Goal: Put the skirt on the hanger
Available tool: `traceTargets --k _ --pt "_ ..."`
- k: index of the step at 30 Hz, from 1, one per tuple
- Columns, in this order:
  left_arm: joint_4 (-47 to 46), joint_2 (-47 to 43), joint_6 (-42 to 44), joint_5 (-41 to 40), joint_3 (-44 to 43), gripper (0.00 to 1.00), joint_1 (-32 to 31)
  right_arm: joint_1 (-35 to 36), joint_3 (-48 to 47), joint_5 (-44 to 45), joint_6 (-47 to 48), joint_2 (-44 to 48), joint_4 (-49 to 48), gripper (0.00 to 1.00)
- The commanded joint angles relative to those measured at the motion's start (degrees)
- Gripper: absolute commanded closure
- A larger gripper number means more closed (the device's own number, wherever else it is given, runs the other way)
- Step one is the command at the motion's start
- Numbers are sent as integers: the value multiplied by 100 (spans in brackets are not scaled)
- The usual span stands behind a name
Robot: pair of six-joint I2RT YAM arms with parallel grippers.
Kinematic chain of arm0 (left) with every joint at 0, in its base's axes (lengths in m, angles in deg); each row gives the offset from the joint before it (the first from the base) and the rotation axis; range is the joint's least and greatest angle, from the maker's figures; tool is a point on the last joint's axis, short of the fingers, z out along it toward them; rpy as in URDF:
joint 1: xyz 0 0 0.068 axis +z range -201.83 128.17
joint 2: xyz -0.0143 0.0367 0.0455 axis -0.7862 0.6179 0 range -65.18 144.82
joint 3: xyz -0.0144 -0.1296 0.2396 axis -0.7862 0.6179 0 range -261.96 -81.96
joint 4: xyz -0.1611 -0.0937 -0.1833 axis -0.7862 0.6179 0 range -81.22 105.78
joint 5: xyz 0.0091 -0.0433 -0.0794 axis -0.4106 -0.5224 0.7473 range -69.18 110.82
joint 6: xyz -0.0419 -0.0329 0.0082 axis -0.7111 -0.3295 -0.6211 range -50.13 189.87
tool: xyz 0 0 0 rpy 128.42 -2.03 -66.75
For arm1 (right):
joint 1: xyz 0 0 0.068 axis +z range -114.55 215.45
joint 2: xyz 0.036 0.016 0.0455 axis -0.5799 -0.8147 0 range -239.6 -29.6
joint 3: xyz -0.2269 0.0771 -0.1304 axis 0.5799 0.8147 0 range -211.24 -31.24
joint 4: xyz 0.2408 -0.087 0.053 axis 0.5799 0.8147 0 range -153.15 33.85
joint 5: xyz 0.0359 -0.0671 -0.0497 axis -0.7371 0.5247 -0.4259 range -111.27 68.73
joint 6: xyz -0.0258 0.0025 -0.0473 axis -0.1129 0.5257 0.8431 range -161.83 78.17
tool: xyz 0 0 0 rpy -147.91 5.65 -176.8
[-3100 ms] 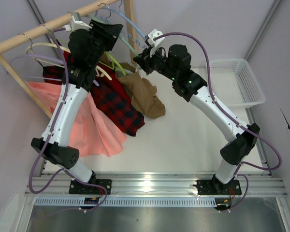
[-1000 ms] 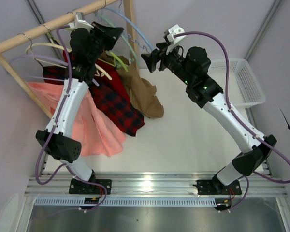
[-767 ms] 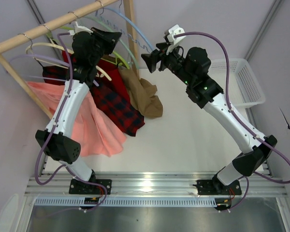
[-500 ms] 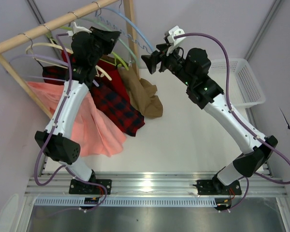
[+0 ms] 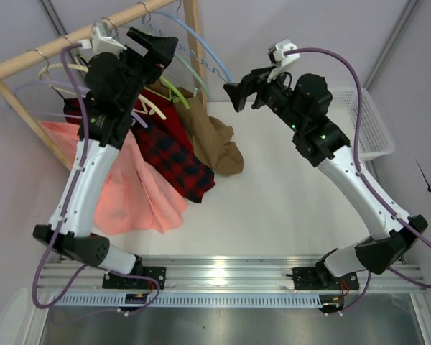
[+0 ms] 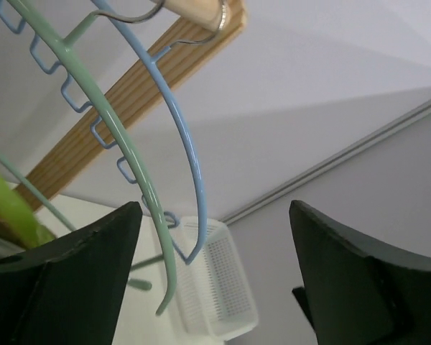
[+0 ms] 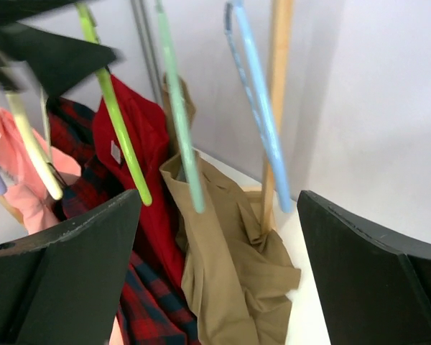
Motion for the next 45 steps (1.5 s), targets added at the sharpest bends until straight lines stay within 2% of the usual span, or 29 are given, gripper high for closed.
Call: traceTargets --k 1,2,7,9,11,15,16,18,19,23,27,29,33,36,45 --pt "190 -773 838 -324 255 8 -190 -265 413 115 -688 595 76 2" --pt "278 -862 1240 -315 291 5 -304 -327 571 132 -784 866 102 1" --pt "1121 -1633 3041 98 466 4 -874 -520 1494 966 -1163 1860 602 1" --pt "1308 -2038 3431 107 1026 4 -1043 -529 1723 1300 -1207 2387 866 1" --pt "1255 -2722 3845 439 1579 2 -1096 -530 2363 1468 -1312 2817 797 1" --pt "1807 -3682 4355 380 2460 1 -1105 -530 3655 1617 -1558 4125 910 1" --pt "1869 -3902 4451 475 3045 1 -1096 -521 4136 1801 -1768 4312 946 1" --pt "1931 -4587 4444 668 3479 1 -1105 -529 4587 1846 -1945 4803 1113 1" --pt "1897 -4824 4383 765 4212 0 -1096 -530 4798 1846 -2067 4962 1148 1" --pt "1870 -5739 4110 758 5473 1 -1096 -503 6071 1759 -2683 5710 1148 1" --pt "1853 -6459 3392 513 6354 1 -1105 -381 6662 1417 -3194 6203 947 1" --pt "1651 -6680 3161 432 6879 0 -1105 -301 6760 1529 -3342 6387 893 1" --pt "1483 -6919 3054 371 7120 0 -1105 -169 6918 1924 -3334 6651 955 1" --pt "1668 -6813 3099 -24 6988 0 -1114 -160 7015 2030 -3325 6687 999 1" --pt "1641 -6787 3073 -95 7050 1 -1105 -152 6892 2092 -3414 6573 814 1"
